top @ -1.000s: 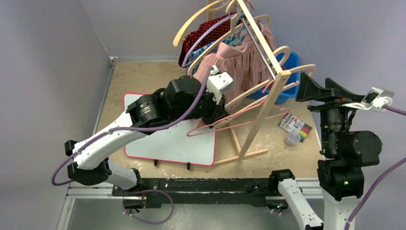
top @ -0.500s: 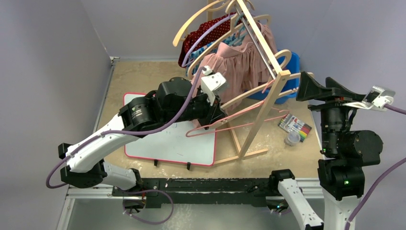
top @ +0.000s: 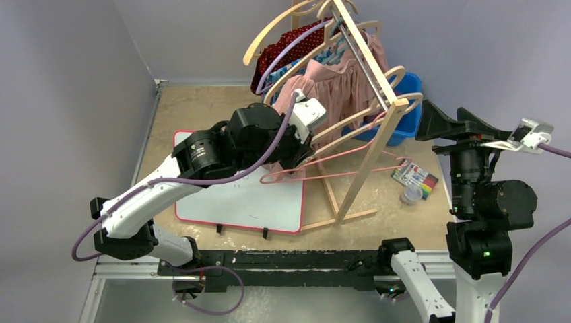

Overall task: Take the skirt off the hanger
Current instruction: Place the hanger at the clothesline.

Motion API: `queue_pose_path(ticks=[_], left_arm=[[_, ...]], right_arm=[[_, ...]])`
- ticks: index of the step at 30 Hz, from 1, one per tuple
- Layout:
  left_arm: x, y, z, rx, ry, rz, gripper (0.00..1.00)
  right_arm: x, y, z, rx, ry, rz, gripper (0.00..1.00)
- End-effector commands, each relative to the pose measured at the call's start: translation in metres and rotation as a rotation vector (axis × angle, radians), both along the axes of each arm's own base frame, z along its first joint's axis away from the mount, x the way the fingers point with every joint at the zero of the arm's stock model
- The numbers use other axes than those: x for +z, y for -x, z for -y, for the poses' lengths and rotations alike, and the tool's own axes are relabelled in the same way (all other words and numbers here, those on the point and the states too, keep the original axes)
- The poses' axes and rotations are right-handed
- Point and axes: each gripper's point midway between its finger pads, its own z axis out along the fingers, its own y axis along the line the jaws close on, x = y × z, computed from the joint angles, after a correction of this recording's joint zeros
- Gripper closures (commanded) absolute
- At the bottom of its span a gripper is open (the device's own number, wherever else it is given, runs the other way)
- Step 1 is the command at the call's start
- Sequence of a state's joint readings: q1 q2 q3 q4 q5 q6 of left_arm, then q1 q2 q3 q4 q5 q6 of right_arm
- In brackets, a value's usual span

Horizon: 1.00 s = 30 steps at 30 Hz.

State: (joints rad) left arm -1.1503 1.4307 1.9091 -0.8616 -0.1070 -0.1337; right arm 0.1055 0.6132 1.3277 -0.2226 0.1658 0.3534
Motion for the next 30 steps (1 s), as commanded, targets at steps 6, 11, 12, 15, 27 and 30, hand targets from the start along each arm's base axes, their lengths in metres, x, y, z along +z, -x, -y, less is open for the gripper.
queue_pose_path(ticks=[6,11,12,15,27,30], left_arm=[[0.028,-0.011,-0.012,-0.001,-0.012,0.155,1.0],[0.04,-0.002,-0.008,-0.073,0.019,0.176,1.0],[0.041,-0.002,-0.008,-0.079,0.018,0.178,1.0],[0.042,-0.009,-0.013,-0.072,0.006,0.18,1.0],[0.052,0.0,-0.034,-0.139,0.035,0.153,1.0],[0.051,0.011,-0.038,-0.168,0.047,0.137,1.0]], right_arm=[[0.023,0.013,0.003,-0.014,0.013,0.073,0.07],[0.021,0.014,0.003,-0.013,0.01,0.071,0.07],[0.022,0.015,0.004,-0.015,0.01,0.073,0.07],[0.022,0.015,0.004,-0.018,0.009,0.074,0.07],[0.026,0.02,0.006,-0.028,0.016,0.083,0.07],[0.027,0.02,0.006,-0.027,0.019,0.084,0.07]])
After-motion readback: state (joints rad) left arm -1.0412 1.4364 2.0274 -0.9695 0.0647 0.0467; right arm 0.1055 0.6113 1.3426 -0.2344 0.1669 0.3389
